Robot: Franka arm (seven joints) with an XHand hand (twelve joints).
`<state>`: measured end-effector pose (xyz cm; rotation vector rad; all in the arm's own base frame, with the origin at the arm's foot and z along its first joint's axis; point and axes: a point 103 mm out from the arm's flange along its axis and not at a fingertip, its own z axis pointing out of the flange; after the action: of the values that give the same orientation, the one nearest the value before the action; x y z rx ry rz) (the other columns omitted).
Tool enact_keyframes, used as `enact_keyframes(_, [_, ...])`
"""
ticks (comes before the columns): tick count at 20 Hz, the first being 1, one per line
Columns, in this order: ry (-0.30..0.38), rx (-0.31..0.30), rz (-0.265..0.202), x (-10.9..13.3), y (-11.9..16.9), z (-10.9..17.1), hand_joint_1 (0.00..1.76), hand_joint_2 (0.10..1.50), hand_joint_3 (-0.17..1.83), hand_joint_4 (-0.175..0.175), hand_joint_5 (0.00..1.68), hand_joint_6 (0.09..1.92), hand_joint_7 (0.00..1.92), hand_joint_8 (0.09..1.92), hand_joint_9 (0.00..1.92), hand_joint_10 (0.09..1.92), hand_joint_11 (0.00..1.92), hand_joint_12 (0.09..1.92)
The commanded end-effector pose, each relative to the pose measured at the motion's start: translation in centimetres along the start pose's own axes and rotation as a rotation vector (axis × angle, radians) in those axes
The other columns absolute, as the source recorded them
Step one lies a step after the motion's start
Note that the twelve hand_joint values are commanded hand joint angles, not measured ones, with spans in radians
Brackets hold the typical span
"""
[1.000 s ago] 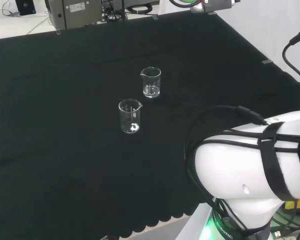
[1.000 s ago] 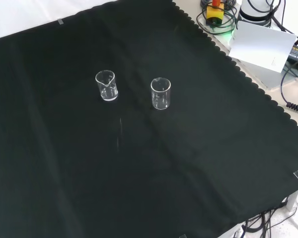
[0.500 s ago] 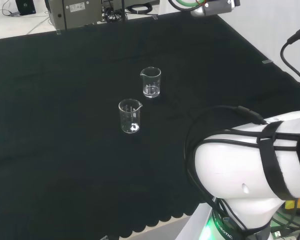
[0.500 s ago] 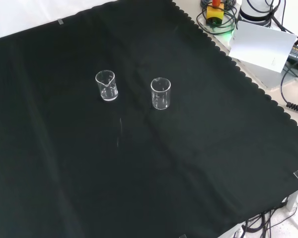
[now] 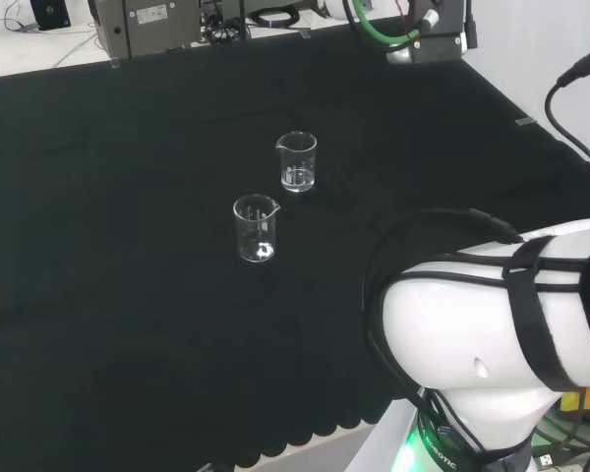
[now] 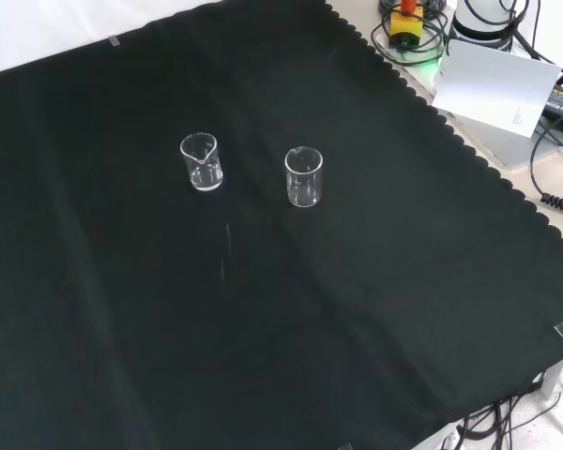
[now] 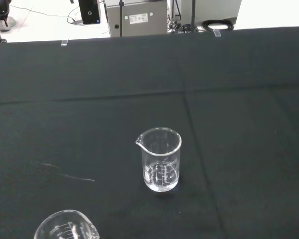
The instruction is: Pick up the beaker on the right.
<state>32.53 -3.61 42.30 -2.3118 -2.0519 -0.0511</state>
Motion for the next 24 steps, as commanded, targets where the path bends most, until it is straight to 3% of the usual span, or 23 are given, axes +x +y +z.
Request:
enact_keyframes(1, [0.078, 0.017, -0.010, -4.9, 4.3, 5.7, 0.37, 1.07, 0.29, -0.027, 0.36, 0.09, 0.18, 0.61, 0.37, 0.67, 0.15, 1.38])
enact_keyframes(5, [0.119, 0.041, -0.016, -7.1, 8.0, 9.0, 0.46, 1.02, 0.28, -0.028, 0.37, 0.09, 0.17, 0.61, 0.39, 0.67, 0.16, 1.38])
enact_keyframes(11, [0.139, 0.071, -0.052, -8.3, 13.2, 14.2, 0.53, 0.97, 0.28, -0.032, 0.37, 0.09, 0.17, 0.62, 0.38, 0.67, 0.16, 1.37])
enact_keyframes(24, [0.223, 0.158, -0.116, -7.7, 18.2, 23.9, 0.70, 0.78, 0.48, -0.035, 0.36, 0.09, 0.13, 0.63, 0.32, 0.68, 0.10, 1.39])
